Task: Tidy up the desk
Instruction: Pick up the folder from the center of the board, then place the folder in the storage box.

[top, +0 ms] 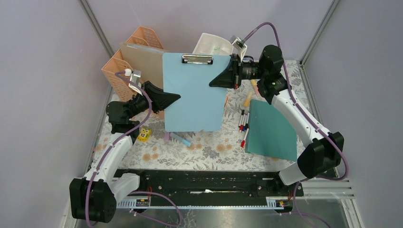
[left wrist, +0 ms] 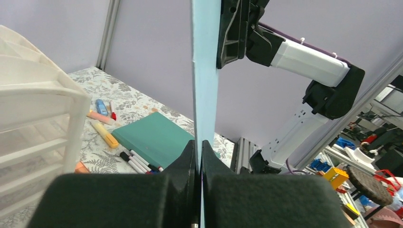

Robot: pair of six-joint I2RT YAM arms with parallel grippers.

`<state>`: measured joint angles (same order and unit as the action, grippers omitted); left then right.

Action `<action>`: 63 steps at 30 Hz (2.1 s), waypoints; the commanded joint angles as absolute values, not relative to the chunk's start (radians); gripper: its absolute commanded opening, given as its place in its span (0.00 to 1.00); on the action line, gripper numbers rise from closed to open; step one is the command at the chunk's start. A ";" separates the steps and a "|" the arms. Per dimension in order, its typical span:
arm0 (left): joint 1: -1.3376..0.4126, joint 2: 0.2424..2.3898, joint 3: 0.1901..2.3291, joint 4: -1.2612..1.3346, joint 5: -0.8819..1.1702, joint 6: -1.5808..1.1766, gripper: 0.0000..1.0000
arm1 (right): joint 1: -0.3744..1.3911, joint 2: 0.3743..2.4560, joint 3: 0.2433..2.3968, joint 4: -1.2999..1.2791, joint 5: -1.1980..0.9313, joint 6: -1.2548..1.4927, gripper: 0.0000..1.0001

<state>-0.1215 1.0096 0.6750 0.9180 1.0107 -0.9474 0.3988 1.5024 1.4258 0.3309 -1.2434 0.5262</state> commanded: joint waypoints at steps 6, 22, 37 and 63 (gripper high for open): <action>-0.047 0.880 0.790 0.336 0.681 -0.696 0.71 | 0.410 1.485 1.535 0.138 -1.140 0.312 0.00; -0.044 0.398 0.831 -0.360 -0.053 -0.372 0.99 | 0.684 1.945 2.178 -0.245 -0.733 -0.051 0.00; -0.044 0.119 0.726 -0.434 -0.193 -0.371 0.99 | 0.827 2.311 2.620 -0.128 -0.389 -0.124 0.00; -0.044 0.030 0.634 -0.421 -0.200 -0.340 0.99 | 0.787 2.321 2.774 -0.295 -0.621 -0.156 0.00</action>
